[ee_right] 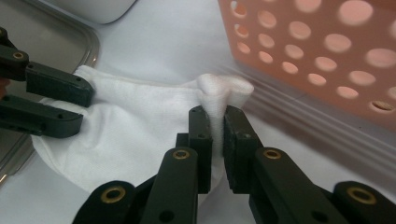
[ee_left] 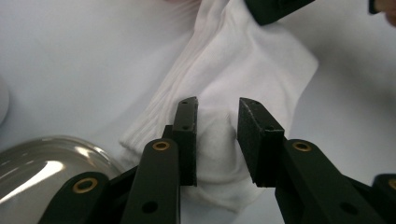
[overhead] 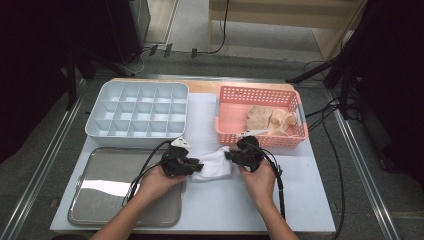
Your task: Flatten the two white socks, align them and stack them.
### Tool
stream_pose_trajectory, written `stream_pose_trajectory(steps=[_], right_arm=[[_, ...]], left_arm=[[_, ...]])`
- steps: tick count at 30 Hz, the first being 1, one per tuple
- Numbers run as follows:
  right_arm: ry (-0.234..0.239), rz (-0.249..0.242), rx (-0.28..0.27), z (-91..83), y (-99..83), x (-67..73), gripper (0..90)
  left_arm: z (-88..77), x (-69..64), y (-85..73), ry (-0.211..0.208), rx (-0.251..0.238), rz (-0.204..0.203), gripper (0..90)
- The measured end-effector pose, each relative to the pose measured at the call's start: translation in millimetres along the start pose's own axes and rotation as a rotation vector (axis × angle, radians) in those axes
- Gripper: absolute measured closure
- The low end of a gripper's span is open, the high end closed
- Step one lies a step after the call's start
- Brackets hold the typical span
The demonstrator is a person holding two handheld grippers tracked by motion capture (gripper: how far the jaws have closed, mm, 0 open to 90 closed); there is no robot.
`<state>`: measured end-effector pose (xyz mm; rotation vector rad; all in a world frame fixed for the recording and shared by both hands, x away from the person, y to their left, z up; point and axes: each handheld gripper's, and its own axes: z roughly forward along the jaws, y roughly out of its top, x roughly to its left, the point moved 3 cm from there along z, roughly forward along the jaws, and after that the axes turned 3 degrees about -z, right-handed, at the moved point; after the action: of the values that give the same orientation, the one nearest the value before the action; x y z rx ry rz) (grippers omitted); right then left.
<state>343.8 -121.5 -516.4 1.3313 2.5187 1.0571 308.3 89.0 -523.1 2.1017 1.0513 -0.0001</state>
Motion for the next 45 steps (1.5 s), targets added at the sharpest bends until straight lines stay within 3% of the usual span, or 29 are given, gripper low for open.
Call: stream_pose_trajectory(steps=[4,10,20,28,31,34,37,45], right_arm=[[0.001,-0.003,-0.001,-1.5,0.2,3.3,83.9],[0.002,-0.011,-0.011,-8.2,1.4,8.1,83.8],[0.024,-0.022,-0.028,-18.2,3.6,19.3,83.8],[0.064,-0.037,-0.044,-21.6,9.4,34.1,83.8],[0.057,-0.054,-0.043,-19.3,10.5,35.8,83.8],[0.056,-0.05,-0.038,-18.9,10.5,35.1,83.8],[0.056,-0.05,-0.036,-18.9,11.0,35.3,83.7],[0.059,-0.059,-0.032,-18.5,13.1,38.3,83.6]], left_arm=[[0.8,-8.5,6.1,-0.007,-0.029,0.029,69.9],[17.4,-14.6,9.1,0.014,-0.011,0.066,71.3],[26.6,-10.7,10.2,0.031,0.015,0.068,73.7],[29.3,-8.0,9.6,0.026,0.0,0.06,75.1],[25.0,-6.2,10.6,0.001,0.007,0.04,74.6],[19.4,-3.8,11.7,0.002,0.0,0.032,74.0],[5.5,2.5,14.2,0.012,-0.021,0.009,72.3],[-17.4,11.4,16.5,0.033,-0.05,0.002,69.4]])
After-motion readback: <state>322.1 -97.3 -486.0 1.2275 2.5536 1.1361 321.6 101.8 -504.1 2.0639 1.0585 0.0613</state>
